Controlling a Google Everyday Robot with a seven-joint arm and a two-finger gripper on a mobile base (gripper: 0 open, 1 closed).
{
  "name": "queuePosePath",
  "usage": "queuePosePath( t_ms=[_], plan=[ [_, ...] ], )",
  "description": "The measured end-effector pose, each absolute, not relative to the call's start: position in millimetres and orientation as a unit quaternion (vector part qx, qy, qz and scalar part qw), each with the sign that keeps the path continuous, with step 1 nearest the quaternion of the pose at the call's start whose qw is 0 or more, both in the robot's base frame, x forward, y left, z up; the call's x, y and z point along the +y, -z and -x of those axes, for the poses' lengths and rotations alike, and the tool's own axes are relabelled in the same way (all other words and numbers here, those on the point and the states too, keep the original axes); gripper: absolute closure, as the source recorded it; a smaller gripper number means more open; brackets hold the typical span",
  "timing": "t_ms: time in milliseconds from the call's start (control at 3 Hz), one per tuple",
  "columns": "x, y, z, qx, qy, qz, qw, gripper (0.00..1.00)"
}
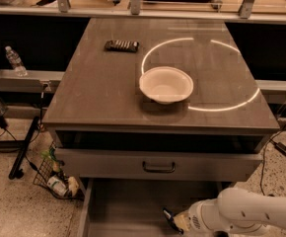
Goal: Place rxbar blueberry into middle drawer
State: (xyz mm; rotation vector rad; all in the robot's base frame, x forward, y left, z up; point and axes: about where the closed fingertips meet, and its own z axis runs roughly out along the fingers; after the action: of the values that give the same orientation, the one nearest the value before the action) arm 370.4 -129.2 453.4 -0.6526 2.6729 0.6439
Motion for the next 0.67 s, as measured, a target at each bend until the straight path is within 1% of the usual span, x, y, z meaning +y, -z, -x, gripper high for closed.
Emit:
queuePosePath(
  t_ms=[333,667],
  plan=[
    [-122.3,-443.9,-362.9,0.934,-0.235,0.219,0.159,0.33],
    [-107.0,-438.5,-352.4,0.930,-0.250,0.219,0.158,0.10]
  ],
)
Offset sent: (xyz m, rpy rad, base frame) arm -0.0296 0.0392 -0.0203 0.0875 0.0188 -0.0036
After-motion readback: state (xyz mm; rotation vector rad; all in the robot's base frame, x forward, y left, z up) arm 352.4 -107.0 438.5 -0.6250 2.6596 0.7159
